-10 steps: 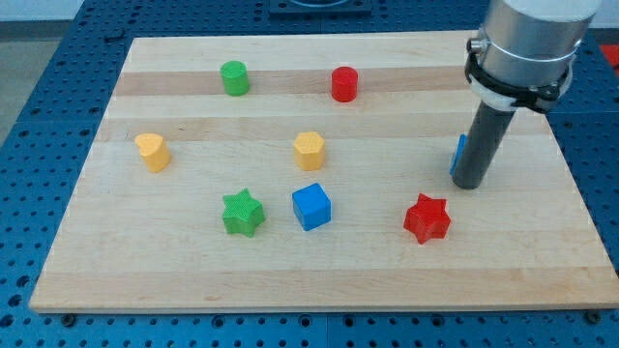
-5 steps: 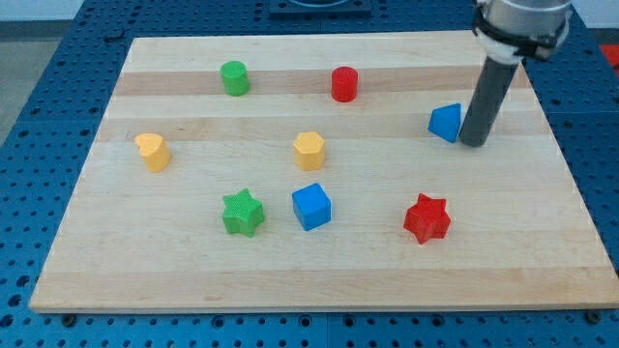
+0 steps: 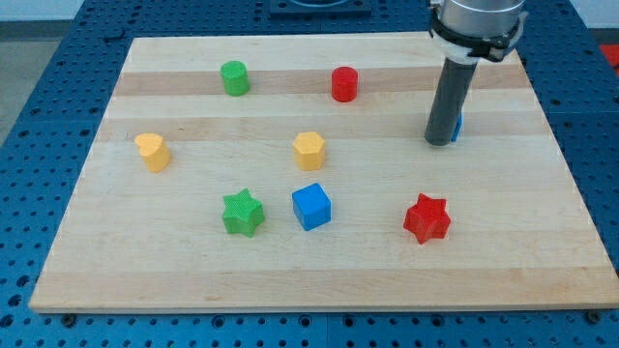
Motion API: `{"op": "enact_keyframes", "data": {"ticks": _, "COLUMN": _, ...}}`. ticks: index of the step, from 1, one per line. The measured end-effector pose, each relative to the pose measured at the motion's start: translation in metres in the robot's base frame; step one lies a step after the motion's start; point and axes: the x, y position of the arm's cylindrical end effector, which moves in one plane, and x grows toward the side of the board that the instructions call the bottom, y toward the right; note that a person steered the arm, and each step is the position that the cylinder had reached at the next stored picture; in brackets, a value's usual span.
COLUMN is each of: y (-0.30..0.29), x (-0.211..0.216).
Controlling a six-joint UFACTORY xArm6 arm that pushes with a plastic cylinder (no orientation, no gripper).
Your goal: Move the blue triangle towards the top right
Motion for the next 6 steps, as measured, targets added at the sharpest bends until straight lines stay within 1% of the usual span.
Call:
{"op": "enact_keyframes", "data": {"ticks": 1, "y": 0.011, "x": -0.012}}
{"op": "enact_keyframes", "data": {"ticks": 2, "y": 0.035, "x": -0.016}}
{"op": "enact_keyframes", "data": {"ticks": 3, "y": 0.04, "x": -0.02}}
{"op": "enact_keyframes", "data": {"ticks": 6, "y": 0.04, "x": -0.108}}
